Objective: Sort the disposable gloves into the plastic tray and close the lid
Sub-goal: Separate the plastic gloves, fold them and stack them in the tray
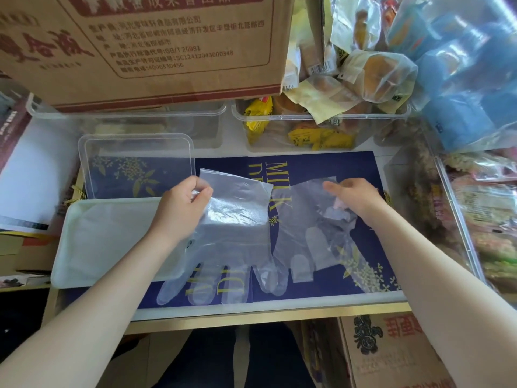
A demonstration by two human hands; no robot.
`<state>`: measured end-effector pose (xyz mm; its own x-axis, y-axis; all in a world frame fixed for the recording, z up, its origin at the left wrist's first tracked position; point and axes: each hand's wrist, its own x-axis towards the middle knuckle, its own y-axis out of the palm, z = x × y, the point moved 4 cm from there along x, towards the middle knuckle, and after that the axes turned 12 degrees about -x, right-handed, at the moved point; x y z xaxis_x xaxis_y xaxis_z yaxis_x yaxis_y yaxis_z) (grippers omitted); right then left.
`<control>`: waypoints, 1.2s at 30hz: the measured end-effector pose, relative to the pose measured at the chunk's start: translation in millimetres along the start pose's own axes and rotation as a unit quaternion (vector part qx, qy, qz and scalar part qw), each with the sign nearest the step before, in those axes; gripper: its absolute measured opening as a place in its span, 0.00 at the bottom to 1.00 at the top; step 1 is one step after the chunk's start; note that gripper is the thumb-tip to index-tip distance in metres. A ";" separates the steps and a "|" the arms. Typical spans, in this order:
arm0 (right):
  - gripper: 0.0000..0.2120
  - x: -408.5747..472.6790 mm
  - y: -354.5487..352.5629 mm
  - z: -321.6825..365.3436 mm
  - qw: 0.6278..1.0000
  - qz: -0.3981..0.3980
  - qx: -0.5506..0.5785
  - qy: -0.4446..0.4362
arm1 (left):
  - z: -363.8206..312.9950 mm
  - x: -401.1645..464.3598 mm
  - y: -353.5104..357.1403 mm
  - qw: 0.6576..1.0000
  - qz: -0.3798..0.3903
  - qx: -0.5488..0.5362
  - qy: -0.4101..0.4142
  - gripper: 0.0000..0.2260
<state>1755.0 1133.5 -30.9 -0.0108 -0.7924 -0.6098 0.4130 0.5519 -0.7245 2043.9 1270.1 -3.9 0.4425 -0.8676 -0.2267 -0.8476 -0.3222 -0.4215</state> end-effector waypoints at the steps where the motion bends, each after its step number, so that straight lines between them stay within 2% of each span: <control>1: 0.17 0.3 0.2 1.1 1.000 -0.011 0.001 -0.024 | 0.0 -1.1 1.2 1.000 0.002 0.003 0.002 0.11; 4: 0.13 -0.8 -2.6 5.7 0.997 -0.022 -0.010 -0.072 | -1.7 -4.4 1.1 1.000 -0.006 -0.001 0.009 0.11; 10: 0.15 -27.4 -41.6 28.4 0.976 -0.003 0.110 -0.187 | -15.4 -7.0 -3.5 0.999 -0.026 -0.030 0.029 0.10; 14: 0.21 -54.7 -71.6 41.9 0.946 0.061 0.196 -0.252 | -37.9 -6.3 -7.6 0.997 -0.034 -0.043 0.052 0.10; 17: 0.19 -63.4 -86.6 40.1 0.930 0.125 0.234 -0.256 | -57.4 -6.3 -11.6 0.995 -0.032 -0.052 0.078 0.09; 18: 0.17 -64.5 -89.5 37.6 0.941 0.108 0.207 -0.245 | -62.2 -6.4 -13.4 0.995 -0.033 -0.050 0.084 0.08; 19: 0.15 -63.8 -92.4 34.5 0.960 0.054 0.152 -0.230 | -66.4 -6.4 -15.5 0.994 -0.036 -0.049 0.086 0.08; 21: 0.12 -67.5 -100.1 31.8 0.976 -0.092 0.058 -0.189 | -72.8 -6.5 -20.1 0.994 -0.044 -0.053 0.089 0.09; 23: 0.11 -82.4 -105.1 35.1 0.965 -0.199 0.049 -0.162 | -77.0 -6.7 -24.9 0.993 -0.057 -0.068 0.081 0.08; 25: 0.12 -100.9 -104.3 42.6 0.950 -0.260 0.043 -0.169 | -77.3 -6.0 -27.6 0.988 -0.072 -0.128 0.051 0.07; 27: 0.13 -113.5 -94.9 49.8 0.949 -0.258 0.075 -0.165 | -76.8 -7.8 -26.2 0.967 -0.075 -0.243 -0.020 0.07; 29: 0.14 -123.6 -77.7 58.4 0.951 -0.218 0.153 -0.159 | -78.6 -13.1 -19.3 0.920 -0.043 -0.376 -0.100 0.05; 31: 0.15 -133.9 -58.2 71.4 0.951 -0.177 0.191 -0.166 | -84.5 -20.7 -11.9 0.883 0.003 -0.448 -0.140 0.04; 33: 0.15 -148.7 -40.1 88.9 0.952 -0.148 0.195 -0.185 | -93.5 -30.5 -5.9 0.878 0.044 -0.455 -0.140 0.04; 36: 0.16 -161.4 -17.9 109.3 0.944 -0.123 0.208 -0.223 | -99.6 -40.7 0.8 0.903 0.084 -0.406 -0.115 0.06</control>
<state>1848.8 1223.1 115.6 0.1925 -0.9652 -0.1769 0.7709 0.2603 -0.5813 1996.1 1267.4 92.4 0.2582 -0.8582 -0.4436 -0.8024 -0.4462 0.3963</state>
